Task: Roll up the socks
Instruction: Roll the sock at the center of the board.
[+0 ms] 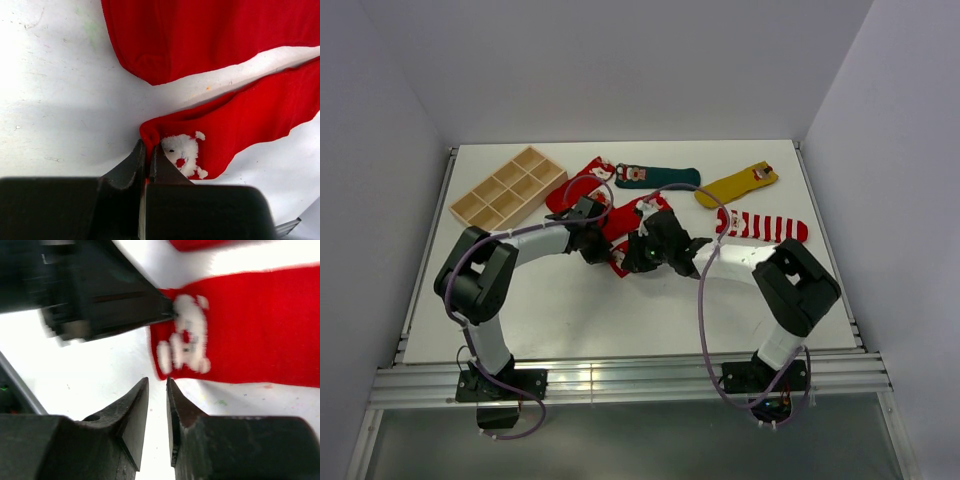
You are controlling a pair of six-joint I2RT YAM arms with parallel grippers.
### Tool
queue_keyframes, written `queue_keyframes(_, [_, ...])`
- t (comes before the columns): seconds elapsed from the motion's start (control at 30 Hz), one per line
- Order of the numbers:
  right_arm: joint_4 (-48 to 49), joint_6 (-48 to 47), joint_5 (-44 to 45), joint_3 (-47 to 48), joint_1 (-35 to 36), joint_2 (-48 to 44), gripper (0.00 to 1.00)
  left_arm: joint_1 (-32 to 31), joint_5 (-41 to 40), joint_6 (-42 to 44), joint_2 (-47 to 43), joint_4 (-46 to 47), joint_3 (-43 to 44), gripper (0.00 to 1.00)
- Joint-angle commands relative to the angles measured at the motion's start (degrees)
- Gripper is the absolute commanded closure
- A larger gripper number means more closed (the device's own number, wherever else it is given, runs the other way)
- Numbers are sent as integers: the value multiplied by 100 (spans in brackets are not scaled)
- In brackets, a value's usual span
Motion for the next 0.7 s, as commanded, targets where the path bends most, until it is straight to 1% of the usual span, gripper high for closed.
queue_keyframes(0.0, [-330, -767, 1122, 190, 445, -446, 70, -40, -321, 218, 153, -360, 117, 100])
queue_keyframes(0.1, [-313, -1058, 1564, 199, 753, -438, 64, -49, -251, 209, 153, -334, 82, 100])
queue_keyframes(0.2, [-295, -1260, 1915, 269, 938, -324, 63, -57, -233, 191, 162, -334, 56, 100])
queue_keyframes(0.4, [-321, -1515, 2303, 479, 1105, -51, 62, -84, -260, 270, 206, -404, 161, 100])
queue_keyframes(0.67, [-356, -1700, 2233, 673, 1158, 265, 60, -84, -295, 341, 206, -457, 232, 100])
